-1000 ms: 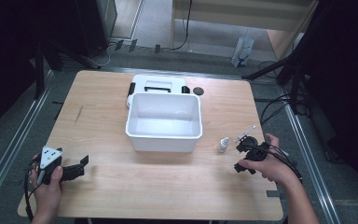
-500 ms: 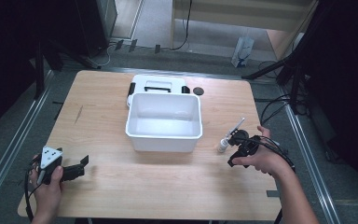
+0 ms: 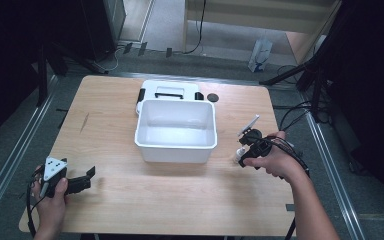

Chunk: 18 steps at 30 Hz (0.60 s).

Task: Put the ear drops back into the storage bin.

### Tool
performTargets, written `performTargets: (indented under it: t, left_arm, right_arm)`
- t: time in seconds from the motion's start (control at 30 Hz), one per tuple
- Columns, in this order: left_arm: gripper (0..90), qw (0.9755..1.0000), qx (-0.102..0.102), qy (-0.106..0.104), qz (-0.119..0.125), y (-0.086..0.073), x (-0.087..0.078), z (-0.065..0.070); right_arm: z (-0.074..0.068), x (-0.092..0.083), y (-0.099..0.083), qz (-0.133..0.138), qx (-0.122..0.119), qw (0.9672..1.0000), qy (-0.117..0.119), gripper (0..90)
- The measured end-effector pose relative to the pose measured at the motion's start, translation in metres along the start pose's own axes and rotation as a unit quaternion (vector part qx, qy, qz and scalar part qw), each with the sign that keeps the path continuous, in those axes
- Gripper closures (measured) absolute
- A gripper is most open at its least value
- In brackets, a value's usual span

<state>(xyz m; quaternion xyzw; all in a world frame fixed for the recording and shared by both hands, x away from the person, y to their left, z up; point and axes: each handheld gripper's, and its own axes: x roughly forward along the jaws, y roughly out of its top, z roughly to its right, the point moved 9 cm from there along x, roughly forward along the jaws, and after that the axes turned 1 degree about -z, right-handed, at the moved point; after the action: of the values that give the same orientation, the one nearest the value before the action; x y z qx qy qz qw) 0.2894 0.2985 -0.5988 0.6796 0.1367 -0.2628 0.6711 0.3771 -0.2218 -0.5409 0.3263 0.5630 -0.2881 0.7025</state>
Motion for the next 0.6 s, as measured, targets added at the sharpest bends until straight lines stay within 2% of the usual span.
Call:
performTargets:
  t: [0.1, 0.17, 0.47, 0.6]
  left_arm:
    - [0.4, 1.0000, 0.000, 0.001, 0.000, 0.000, 0.000, 0.000]
    - [0.4, 1.0000, 0.000, 0.001, 0.000, 0.000, 0.000, 0.000]
    - [0.4, 1.0000, 0.000, 0.000, 0.001, 0.000, 0.000, 0.000]
    - [0.4, 1.0000, 0.000, 0.000, 0.001, 0.000, 0.000, 0.000]
  right_arm:
    - [0.002, -0.002, 0.009, 0.009, 0.009, 0.9999, 0.006, 36.6]
    - [0.001, -0.004, 0.014, 0.012, 0.014, 0.9996, 0.019, 41.6]
    - [0.002, -0.006, 0.030, 0.016, 0.033, 0.9985, 0.041, 54.0]
    - [0.003, -0.003, 0.032, 0.005, 0.035, 0.9984, 0.045, 60.1]
